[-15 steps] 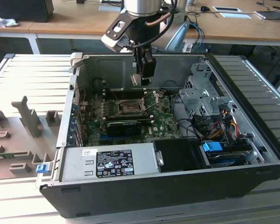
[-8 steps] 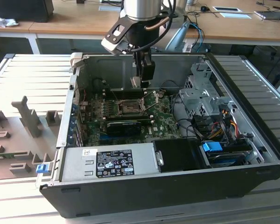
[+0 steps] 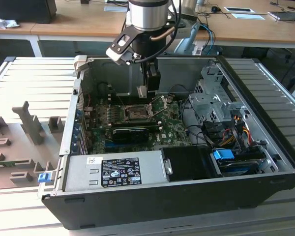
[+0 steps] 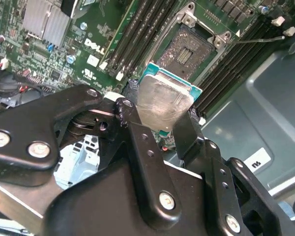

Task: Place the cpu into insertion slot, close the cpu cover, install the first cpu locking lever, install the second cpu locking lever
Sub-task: 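Place the cpu into insertion slot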

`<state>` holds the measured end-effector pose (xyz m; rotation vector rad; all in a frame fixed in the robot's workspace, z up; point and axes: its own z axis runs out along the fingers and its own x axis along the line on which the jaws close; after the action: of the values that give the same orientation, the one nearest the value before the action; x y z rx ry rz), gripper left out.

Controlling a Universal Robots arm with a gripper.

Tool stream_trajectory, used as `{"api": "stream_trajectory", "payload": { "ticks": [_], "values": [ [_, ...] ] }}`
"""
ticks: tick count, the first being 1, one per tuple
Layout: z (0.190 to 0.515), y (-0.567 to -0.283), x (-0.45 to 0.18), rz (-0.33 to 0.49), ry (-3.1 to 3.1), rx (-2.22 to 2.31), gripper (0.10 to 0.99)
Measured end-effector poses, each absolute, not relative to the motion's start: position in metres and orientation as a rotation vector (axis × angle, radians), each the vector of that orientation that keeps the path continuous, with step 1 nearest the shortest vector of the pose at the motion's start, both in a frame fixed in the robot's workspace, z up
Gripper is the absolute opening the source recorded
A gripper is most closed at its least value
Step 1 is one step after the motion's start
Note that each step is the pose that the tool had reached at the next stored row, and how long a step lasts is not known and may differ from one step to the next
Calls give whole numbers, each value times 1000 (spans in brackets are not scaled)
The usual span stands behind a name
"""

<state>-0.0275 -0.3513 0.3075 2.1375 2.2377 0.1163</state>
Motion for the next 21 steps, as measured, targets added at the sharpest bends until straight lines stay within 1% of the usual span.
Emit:
{"api": "stream_trajectory", "payload": {
  "ticks": [21],
  "values": [
    [261,-348,-43,115,2229,2147,529]
  ]
}}
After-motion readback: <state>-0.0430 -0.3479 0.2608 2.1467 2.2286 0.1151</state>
